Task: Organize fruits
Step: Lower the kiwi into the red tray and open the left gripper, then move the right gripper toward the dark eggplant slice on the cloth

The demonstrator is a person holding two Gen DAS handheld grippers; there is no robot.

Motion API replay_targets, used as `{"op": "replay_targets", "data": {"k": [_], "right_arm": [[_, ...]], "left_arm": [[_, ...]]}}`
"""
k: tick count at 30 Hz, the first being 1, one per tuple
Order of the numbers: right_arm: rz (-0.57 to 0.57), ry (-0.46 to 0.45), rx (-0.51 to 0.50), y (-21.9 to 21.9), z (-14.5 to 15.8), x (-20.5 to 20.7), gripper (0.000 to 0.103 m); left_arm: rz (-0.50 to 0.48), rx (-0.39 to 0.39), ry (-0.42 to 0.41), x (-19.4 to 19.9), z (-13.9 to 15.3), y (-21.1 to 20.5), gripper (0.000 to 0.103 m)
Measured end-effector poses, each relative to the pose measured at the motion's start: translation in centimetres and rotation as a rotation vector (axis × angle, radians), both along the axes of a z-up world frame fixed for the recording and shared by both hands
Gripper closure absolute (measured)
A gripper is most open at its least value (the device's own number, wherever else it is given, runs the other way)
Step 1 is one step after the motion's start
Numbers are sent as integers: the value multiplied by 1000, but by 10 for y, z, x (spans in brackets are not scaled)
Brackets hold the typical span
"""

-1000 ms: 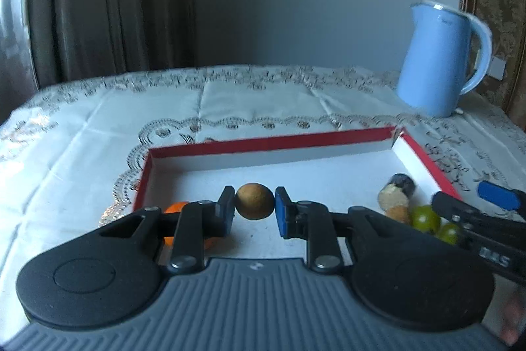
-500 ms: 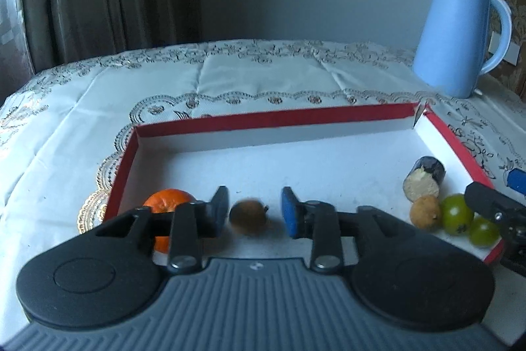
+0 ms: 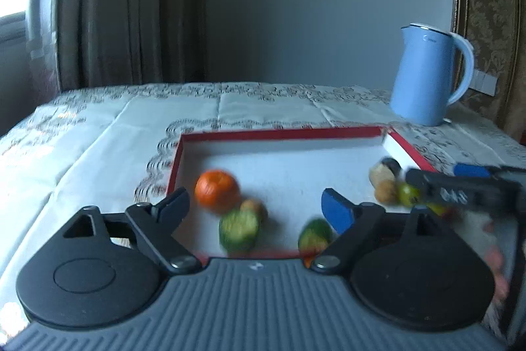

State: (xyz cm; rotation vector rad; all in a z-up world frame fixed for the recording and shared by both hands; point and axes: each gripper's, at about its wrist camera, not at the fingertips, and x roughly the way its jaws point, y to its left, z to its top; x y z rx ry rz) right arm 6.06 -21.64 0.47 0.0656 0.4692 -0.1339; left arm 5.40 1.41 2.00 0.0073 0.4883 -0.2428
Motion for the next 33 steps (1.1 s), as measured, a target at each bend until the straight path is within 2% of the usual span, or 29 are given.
{"op": "replay_targets", "data": {"k": [8,10,11,13,22,28,33], "right_arm": [[0,7,-16,2,-3,1,20],[-1,12,-18,3,-4,1,20],[-1,13,-20,4,-4,2,20],[-1,15,-23,4,-4,2,20],[-2,25,-30,5,-5,3,20],[15,31,-33,8,-5,-1,20],[87,34,-26,18,-1,-35,20]], "left_arm": [[-7,29,65,-39,-26,11,14],[-9,49,83,-39,-34,10,13],[-4,58,91,-38,-37,9,9],[9,43,93,-36,-38,10,7],[-47,18,108,-39,-39,15,7],[-10,28,157,-29,-45,14,4],[14,64,170,-24,-49,11,0]]}}
